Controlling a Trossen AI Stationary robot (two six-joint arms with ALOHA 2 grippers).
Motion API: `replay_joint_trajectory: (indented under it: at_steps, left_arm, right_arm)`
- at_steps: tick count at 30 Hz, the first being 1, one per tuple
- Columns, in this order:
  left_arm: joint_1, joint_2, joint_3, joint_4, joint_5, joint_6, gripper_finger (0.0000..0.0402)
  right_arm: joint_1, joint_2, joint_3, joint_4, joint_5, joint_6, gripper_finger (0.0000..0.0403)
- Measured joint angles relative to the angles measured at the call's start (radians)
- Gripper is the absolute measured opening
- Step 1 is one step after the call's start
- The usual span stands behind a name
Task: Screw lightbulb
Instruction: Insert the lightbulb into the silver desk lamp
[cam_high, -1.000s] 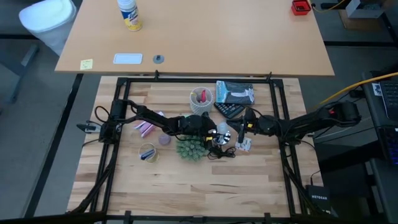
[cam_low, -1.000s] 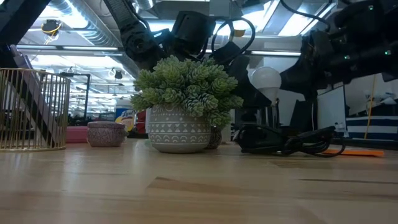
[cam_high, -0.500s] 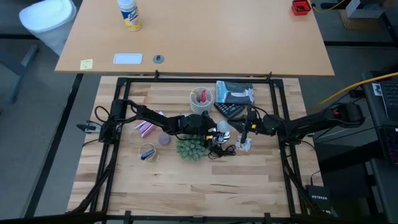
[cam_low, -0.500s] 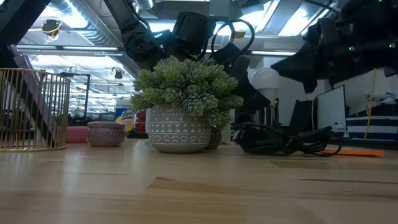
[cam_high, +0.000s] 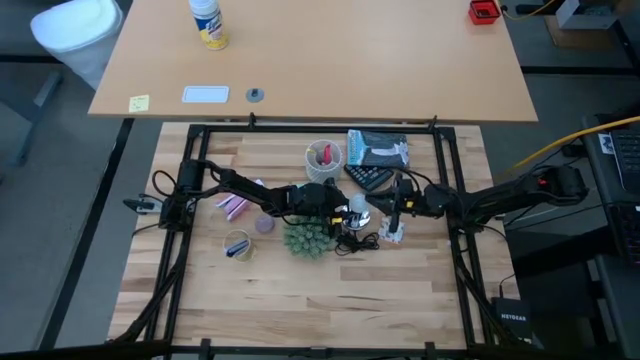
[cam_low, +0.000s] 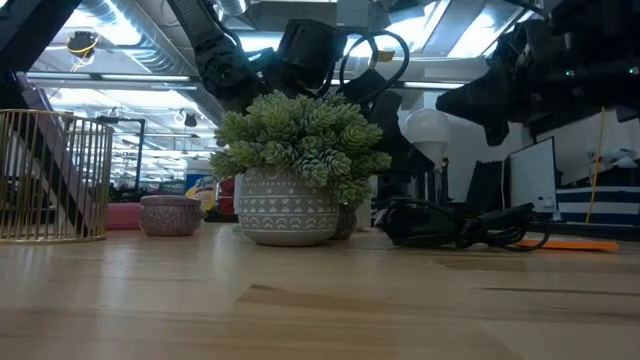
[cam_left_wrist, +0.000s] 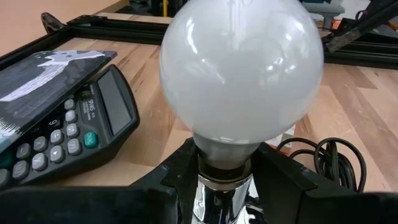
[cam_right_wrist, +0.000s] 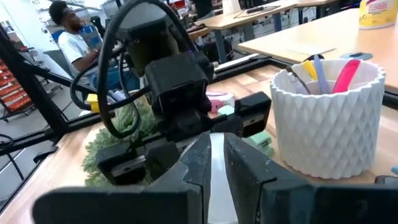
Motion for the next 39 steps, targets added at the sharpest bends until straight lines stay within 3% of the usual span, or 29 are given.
replay_joint_trajectory:
  at_steps: [9, 21, 39]
  left_arm:
    - [-0.001, 0.0, 0.0, -0.001, 0.002, 0.0, 0.0125]
    - [-0.001, 0.0, 0.0, -0.001, 0.003, 0.0, 0.0125]
    - [-0.002, -0.004, 0.0, -0.001, -0.017, 0.05, 0.0138]
  right_arm:
    - [0.0, 0.013, 0.01, 0.079, 0.0, -0.043, 0.005]
    - [0.0, 0.126, 0.12, -0.017, -0.015, -0.082, 0.005]
    - [0.0, 0.126, 0.124, -0.103, -0.016, -0.054, 0.005]
